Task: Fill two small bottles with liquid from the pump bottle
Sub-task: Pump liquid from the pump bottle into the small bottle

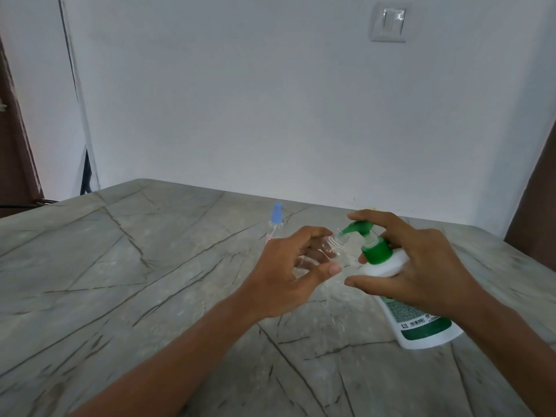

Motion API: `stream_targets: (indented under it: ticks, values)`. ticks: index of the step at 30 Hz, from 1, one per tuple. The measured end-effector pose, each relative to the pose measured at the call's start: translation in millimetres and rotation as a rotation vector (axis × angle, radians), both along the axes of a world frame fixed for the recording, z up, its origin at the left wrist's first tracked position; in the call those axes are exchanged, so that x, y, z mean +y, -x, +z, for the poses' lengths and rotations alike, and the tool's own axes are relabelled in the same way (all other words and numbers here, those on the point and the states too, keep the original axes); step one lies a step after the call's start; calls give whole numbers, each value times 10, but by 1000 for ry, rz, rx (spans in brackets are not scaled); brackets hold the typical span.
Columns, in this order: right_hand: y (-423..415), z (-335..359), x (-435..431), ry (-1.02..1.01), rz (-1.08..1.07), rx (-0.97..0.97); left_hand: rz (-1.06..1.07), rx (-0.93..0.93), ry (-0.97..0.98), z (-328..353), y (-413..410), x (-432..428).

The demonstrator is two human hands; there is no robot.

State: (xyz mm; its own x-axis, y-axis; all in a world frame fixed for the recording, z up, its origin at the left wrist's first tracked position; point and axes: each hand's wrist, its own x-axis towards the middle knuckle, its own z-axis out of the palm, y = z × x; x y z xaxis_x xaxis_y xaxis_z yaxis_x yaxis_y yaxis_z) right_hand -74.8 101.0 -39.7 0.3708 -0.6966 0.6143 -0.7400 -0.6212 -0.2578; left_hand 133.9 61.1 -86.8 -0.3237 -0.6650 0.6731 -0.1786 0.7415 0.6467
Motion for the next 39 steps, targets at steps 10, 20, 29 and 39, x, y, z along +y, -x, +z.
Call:
stream_targets:
  ticks: [10,20,29,39]
  values:
    - [27,-16,-26,-2,-26,-56,9,4,-10,-25,26,17]
    - [8,-30,-25,7,-21,-46,3,94,-59,17,35,28]
    - [24,-27,-15,14,-26,-81,30,41,-23,-1,47,18]
    - [-9,-40,6,38,-30,-43,44,63,-15,41,35,20]
